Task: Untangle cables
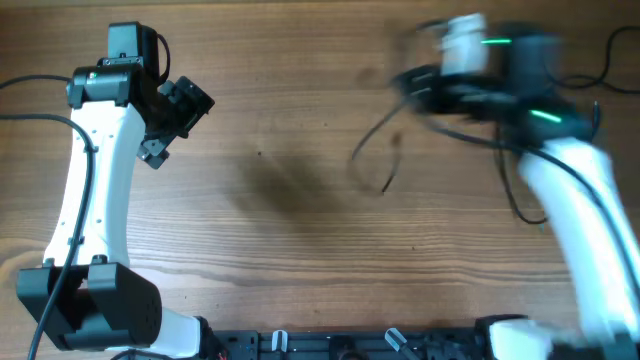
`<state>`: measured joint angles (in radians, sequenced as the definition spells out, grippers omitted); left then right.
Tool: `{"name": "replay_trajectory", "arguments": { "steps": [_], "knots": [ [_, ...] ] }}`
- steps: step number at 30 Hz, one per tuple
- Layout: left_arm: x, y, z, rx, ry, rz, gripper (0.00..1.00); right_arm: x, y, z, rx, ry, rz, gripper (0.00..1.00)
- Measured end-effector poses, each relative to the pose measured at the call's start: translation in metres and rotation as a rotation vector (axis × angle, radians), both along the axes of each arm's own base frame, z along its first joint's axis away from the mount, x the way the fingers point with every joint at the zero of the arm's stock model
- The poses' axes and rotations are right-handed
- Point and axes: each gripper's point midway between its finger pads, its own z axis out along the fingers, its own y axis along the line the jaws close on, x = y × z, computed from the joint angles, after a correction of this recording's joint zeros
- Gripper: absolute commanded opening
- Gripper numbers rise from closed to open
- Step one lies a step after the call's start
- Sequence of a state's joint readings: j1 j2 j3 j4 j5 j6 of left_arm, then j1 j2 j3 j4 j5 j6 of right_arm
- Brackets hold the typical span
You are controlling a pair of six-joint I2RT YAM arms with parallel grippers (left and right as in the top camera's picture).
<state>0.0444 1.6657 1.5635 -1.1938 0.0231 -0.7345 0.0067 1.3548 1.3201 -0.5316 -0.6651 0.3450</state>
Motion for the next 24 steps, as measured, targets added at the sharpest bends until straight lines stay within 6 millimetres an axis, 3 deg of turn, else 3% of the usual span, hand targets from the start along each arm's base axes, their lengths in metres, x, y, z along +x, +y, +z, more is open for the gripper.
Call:
{"name": "replay_trajectory", "arguments": {
  "steps": [2, 4, 5, 8, 11, 13, 14, 16, 20, 21, 22, 24],
  "knots": [
    [0.0, 0.0, 0.0, 0.0, 0.0, 0.0, 1.0, -0.017, -0.068, 0.049, -0.007, -0.128, -0.189, 0.04],
    [0.0, 0.0, 0.0, 0.0, 0.0, 0.0, 1.0, -0.043, -0.133, 0.079, -0.035, -0.211, -0.398, 0.04],
    [0.0, 0.0, 0.0, 0.0, 0.0, 0.0, 1.0, -0.054, -0.166, 0.085, -0.05, -0.227, -0.5, 0.04],
    [0.0, 0.0, 0.0, 0.0, 0.0, 0.0, 1.0, -0.065, -0.221, 0.08, -0.066, -0.207, -0.664, 0.04],
    [0.0, -0.001, 0.0, 0.0, 0.0, -0.003, 1.0, -0.066, -0.281, 0.051, -0.071, -0.117, -0.809, 0.04],
    [0.0, -0.003, 0.0, 0.0, 0.0, -0.009, 1.0, -0.055, -0.312, 0.015, -0.058, -0.018, -0.856, 0.04],
    [0.0, -0.004, 0.0, 0.0, -0.001, -0.011, 1.0, -0.052, -0.32, 0.001, -0.055, 0.018, -0.867, 0.04],
    [0.001, -0.008, 0.0, 0.0, -0.005, -0.021, 1.0, -0.037, -0.347, -0.045, -0.055, 0.126, -0.904, 0.04],
    [0.004, -0.016, 0.001, 0.0, -0.015, -0.045, 1.0, -0.019, -0.375, -0.089, -0.042, 0.19, -0.943, 0.08],
    [0.005, -0.019, 0.001, 0.0, -0.021, -0.054, 1.0, -0.014, -0.382, -0.097, -0.037, 0.193, -0.951, 0.46],
    [0.006, -0.022, 0.002, 0.0, -0.026, -0.061, 1.0, -0.01, -0.387, -0.104, -0.027, 0.199, -0.961, 0.72],
    [0.008, -0.027, 0.002, 0.0, -0.035, -0.074, 1.0, -0.006, -0.391, -0.115, -0.005, 0.216, -0.972, 0.99]
  ]
}}
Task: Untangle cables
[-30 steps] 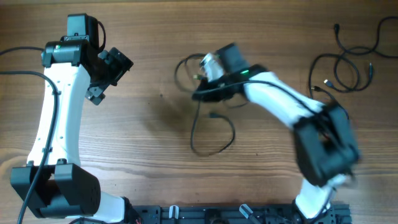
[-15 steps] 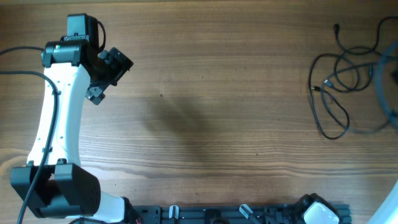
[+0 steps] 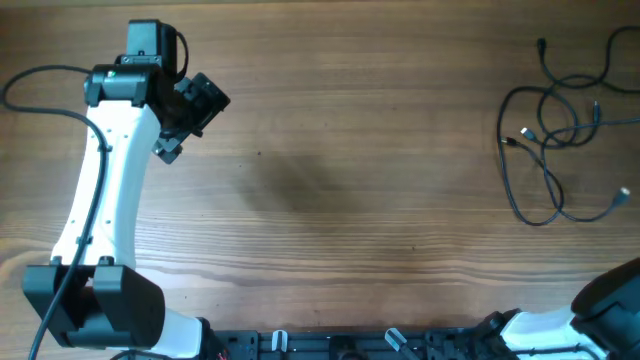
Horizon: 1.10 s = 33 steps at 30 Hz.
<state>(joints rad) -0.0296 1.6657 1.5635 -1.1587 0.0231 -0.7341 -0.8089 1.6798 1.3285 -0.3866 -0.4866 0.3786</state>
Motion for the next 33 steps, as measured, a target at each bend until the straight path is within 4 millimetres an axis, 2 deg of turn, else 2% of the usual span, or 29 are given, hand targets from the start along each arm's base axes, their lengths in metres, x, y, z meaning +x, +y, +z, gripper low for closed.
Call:
{"name": "replay_trajectory", "arguments": {
  "steps": [2, 8, 10, 12, 13, 15, 16, 17, 19, 20, 22, 24, 25, 29, 33],
  "knots": [
    [0.003, -0.006, 0.001, 0.0, -0.012, -0.016, 1.0, 0.001, 0.0, -0.006, 0.025, 0.004, -0.005, 0.99],
    [0.017, -0.024, 0.007, 0.01, -0.084, -0.1, 1.0, 0.001, 0.016, -0.002, 0.09, -0.016, 0.042, 1.0],
    [0.023, -0.029, 0.011, 0.017, -0.115, -0.139, 1.0, -0.002, 0.025, 0.008, 0.091, -0.023, 0.061, 1.0],
    [0.029, -0.034, 0.02, 0.02, -0.168, -0.179, 1.0, -0.004, 0.039, 0.032, 0.055, -0.058, 0.096, 1.0],
    [0.031, -0.037, 0.029, 0.019, -0.205, -0.205, 1.0, -0.005, 0.051, 0.049, 0.024, -0.085, 0.13, 1.0],
    [0.034, -0.041, 0.057, 0.018, -0.313, -0.254, 1.0, -0.006, 0.089, 0.086, -0.04, -0.147, 0.237, 1.0],
    [0.033, -0.042, 0.077, 0.018, -0.379, -0.274, 1.0, -0.009, 0.121, 0.107, -0.084, -0.181, 0.329, 1.0],
    [0.028, -0.043, 0.096, 0.023, -0.434, -0.287, 0.99, -0.011, 0.145, 0.12, -0.117, -0.205, 0.394, 1.0],
    [0.017, -0.041, 0.123, 0.033, -0.511, -0.296, 1.0, -0.019, 0.195, 0.141, -0.2, -0.242, 0.543, 1.0],
    [0.01, -0.041, 0.138, 0.038, -0.55, -0.3, 1.0, -0.028, 0.226, 0.153, -0.222, -0.271, 0.619, 1.0],
    [0.006, -0.04, 0.146, 0.042, -0.574, -0.303, 1.0, -0.044, 0.263, 0.155, -0.257, -0.252, 0.707, 1.0],
    [0.006, -0.04, 0.147, 0.042, -0.576, -0.303, 1.0, -0.056, 0.292, 0.155, -0.285, -0.241, 0.785, 1.0],
    [0.007, -0.04, 0.145, 0.043, -0.569, -0.306, 1.0, -0.069, 0.314, 0.153, -0.315, -0.221, 0.849, 1.0],
    [0.007, -0.04, 0.144, 0.043, -0.568, -0.306, 1.0, -0.099, 0.339, 0.134, -0.361, -0.112, 0.929, 1.0],
    [0.007, -0.04, 0.144, 0.044, -0.568, -0.306, 1.0, -0.116, 0.343, 0.118, -0.273, -0.015, 0.908, 1.0]
  ]
}}
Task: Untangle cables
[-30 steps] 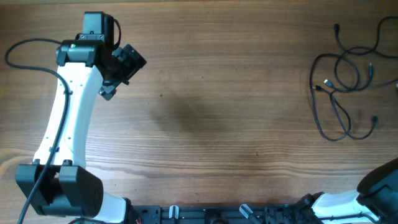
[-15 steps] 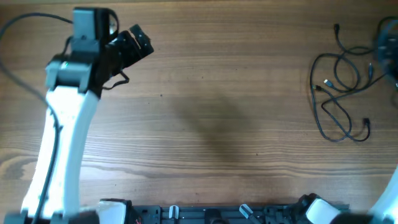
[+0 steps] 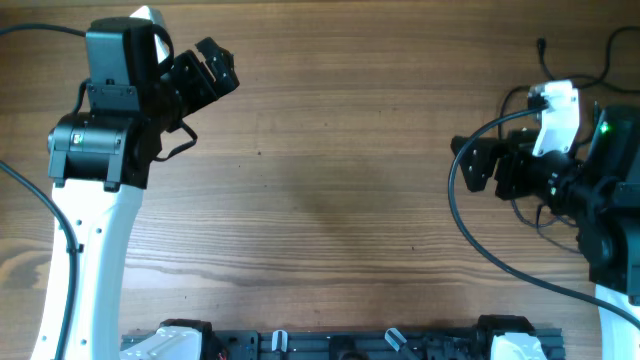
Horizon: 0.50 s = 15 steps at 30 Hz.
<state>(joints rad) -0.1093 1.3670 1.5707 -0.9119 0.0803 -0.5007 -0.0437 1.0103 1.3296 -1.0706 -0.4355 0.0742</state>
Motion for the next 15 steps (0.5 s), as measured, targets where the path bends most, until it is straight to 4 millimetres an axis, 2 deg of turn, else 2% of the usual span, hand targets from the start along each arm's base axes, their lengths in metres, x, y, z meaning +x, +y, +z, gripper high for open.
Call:
{"name": "replay_trajectory", "arguments": {
  "steps": [4, 9, 12, 15],
  "knots": [
    [0.0, 0.0, 0.0, 0.002, 0.0, -0.002, 1.0, -0.004, -0.004, -0.008, 0.027, 0.064, -0.059, 1.0],
    [0.0, 0.0, 0.0, 0.002, 0.0, -0.002, 1.0, -0.001, -0.004, -0.004, -0.007, 0.022, -0.026, 1.0],
    [0.0, 0.0, 0.0, 0.002, 0.0, -0.002, 1.0, 0.007, -0.003, 0.004, -0.056, -0.06, 0.024, 1.0],
    [0.0, 0.0, 0.0, 0.002, 0.0, -0.002, 1.0, 0.015, -0.003, 0.01, -0.11, -0.215, 0.057, 1.0]
  ]
}}
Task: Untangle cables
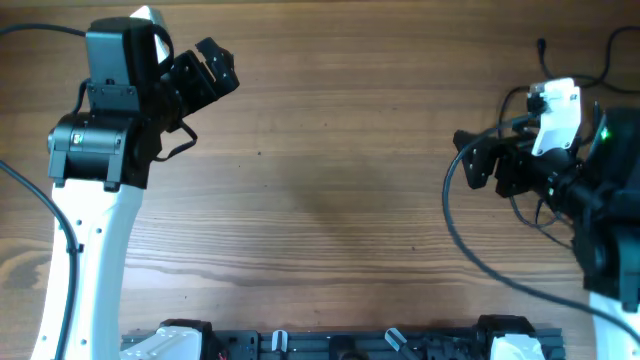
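The tangle of thin black cables (pixel 542 50) lies at the far right of the wooden table (pixel 330 200), mostly hidden under my right arm. Only its far end and a few loops beside the arm show. My right gripper (pixel 468 160) hovers high just left of the tangle and points left. Its jaws are too dark to read. My left gripper (pixel 215 70) is raised over the far left of the table, far from the cables. It looks open, with nothing between its fingers.
A thick black lead (pixel 450 215) belonging to the right arm sweeps in a wide curve from the wrist toward the near right. The left arm's own lead (pixel 20 185) hangs at the left edge. The arm bases and a black rail (pixel 330 345) line the near edge.
My right gripper has shifted very slightly toward the far side. The left arm and the visible cable ends have not moved.
First my right arm was a blur over the far right, with a cable trailing toward the table's middle. Then it was back at the near right corner and the cables lay tangled at the right. Later both arms were raised, the right one over the tangle, as now.
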`<state>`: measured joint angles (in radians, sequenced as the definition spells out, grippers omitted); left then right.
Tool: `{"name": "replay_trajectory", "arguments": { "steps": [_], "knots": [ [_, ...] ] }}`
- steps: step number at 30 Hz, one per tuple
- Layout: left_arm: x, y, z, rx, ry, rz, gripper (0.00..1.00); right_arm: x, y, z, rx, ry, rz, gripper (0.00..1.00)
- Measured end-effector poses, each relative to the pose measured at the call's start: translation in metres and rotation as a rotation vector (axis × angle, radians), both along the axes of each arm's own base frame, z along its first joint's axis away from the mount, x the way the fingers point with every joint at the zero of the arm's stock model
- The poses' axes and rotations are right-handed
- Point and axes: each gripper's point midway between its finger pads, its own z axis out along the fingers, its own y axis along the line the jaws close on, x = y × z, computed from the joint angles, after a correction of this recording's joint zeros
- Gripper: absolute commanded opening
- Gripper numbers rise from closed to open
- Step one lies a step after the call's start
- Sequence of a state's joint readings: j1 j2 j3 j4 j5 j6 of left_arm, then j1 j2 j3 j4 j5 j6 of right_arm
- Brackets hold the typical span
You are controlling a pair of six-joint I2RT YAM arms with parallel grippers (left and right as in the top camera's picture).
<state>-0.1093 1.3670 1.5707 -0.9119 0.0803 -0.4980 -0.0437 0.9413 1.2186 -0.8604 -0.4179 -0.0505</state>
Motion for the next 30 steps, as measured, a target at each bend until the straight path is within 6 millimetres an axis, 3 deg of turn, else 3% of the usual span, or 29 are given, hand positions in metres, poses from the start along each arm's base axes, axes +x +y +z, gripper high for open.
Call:
{"name": "replay_trajectory", "arguments": {
  "steps": [7, 13, 19, 30],
  "knots": [
    [0.0, 0.0, 0.0, 0.0, 0.0, 0.0, 1.0, -0.019, 0.001, -0.009, -0.094, -0.371, 0.034, 1.0],
    [0.0, 0.0, 0.0, 0.0, 0.001, 0.0, 1.0, -0.041, 0.001, -0.042, -0.221, -0.633, 0.058, 1.0],
    [0.0, 0.0, 0.0, 0.0, 0.0, 0.0, 1.0, -0.048, 0.001, -0.089, -0.251, -0.724, 0.05, 1.0],
    [0.0, 0.0, 0.0, 0.0, 0.001, 0.0, 1.0, -0.038, -0.021, -0.129, -0.14, -0.673, -0.118, 1.0]
  ]
}}
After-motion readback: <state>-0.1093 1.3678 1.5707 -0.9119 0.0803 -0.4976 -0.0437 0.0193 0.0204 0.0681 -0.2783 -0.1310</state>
